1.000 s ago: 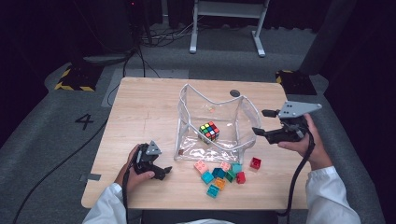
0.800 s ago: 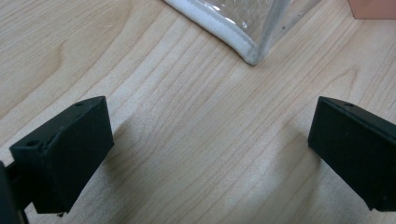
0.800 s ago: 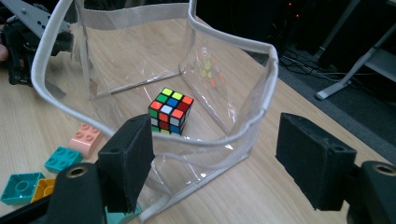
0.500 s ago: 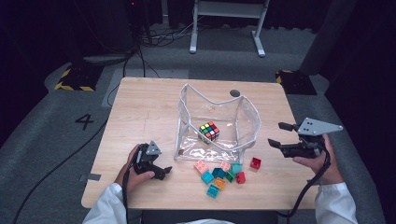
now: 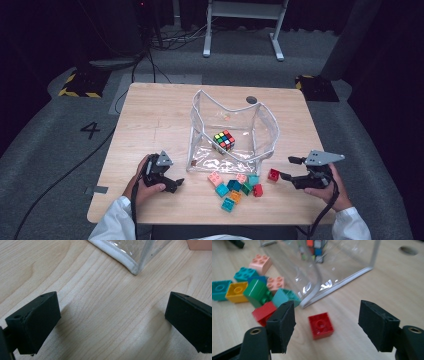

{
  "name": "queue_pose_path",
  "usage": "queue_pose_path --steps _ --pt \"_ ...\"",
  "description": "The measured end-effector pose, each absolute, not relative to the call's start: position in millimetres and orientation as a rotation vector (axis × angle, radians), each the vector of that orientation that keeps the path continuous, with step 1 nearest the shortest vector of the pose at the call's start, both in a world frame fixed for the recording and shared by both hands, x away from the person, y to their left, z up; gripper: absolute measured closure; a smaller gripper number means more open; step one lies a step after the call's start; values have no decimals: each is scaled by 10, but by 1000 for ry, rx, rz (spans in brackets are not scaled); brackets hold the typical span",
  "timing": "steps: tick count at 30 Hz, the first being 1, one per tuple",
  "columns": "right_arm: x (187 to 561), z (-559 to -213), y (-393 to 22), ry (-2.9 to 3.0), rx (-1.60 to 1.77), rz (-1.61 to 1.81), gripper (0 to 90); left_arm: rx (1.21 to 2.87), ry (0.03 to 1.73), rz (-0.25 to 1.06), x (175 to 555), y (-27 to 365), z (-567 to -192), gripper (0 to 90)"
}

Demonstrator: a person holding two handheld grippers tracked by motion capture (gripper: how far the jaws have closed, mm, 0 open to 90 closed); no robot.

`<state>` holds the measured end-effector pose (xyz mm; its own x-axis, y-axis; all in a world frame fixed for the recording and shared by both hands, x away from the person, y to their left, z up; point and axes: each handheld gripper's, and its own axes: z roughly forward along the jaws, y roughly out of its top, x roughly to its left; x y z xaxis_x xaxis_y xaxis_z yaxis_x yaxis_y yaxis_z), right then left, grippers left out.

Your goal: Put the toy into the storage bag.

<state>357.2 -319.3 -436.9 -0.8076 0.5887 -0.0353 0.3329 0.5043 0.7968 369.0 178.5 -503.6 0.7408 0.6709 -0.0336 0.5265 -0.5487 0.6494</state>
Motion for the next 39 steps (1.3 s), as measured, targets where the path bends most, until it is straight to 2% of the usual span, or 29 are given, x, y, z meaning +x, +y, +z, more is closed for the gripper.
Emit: queue_pose_path --steps 10,25,28,36,39 --pt "3656 -4705 -3134 2503 809 1181 299 2285 899 287 3689 1786 -5035 1" --pt "3798 -4986 -3083 2491 879 1140 333 2286 896 286 3691 1786 -5036 1" --pt "3802 -5018 -3073 2485 892 1148 365 2286 905 284 3686 1784 -5034 1" --pt "3763 -5014 -3064 2490 835 1162 569 2286 899 292 3690 1785 -5035 1" --pt "3758 -5013 -3069 2499 833 1165 588 2286 903 288 3688 1784 -5035 1"
